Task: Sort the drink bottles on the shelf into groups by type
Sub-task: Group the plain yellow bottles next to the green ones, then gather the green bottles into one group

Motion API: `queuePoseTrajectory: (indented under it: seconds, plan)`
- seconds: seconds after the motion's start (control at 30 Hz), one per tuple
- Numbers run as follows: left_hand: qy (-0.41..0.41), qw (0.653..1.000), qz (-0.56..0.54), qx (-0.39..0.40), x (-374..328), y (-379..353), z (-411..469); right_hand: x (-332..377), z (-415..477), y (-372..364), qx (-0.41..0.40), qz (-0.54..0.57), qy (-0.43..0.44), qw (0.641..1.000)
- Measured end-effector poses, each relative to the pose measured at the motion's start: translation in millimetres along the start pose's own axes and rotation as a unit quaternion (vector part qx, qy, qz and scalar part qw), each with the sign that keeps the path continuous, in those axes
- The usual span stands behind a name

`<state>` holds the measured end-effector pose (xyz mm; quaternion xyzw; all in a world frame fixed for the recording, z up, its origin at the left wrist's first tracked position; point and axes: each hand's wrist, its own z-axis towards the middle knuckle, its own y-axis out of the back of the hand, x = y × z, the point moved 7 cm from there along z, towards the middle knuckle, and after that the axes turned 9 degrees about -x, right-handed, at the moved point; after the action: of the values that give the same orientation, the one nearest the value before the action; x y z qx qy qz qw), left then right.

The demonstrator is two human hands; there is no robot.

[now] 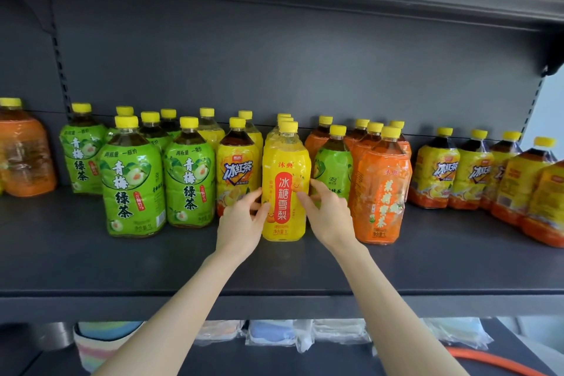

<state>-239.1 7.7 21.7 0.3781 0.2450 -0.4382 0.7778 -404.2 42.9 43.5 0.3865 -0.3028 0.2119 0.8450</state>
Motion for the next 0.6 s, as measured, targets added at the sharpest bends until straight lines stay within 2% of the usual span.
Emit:
queuePoseTrajectory:
  seconds: [0.17, 0.33, 0.47, 0.6]
  plan:
    - [-0.039, 0.997, 0.023, -0.062, -16, 11, 1, 6, 14, 28, -0.080, 0.037, 0.040, 0.995]
    - [-0.058, 0.988, -0.047, -0.134, -35, 8, 20, 16, 54, 56, -0.124, 0.045, 0.090, 0.987]
    - [-0.053, 0.991, -0.098, -0.078, -45, -2, 41, 17, 88, 52, -0.086, 0.076, 0.079, 0.990]
    - [-0.056, 0.991, -0.120, -0.009, -45, -15, 54, 9, 110, 34, -0.032, 0.075, 0.022, 0.996]
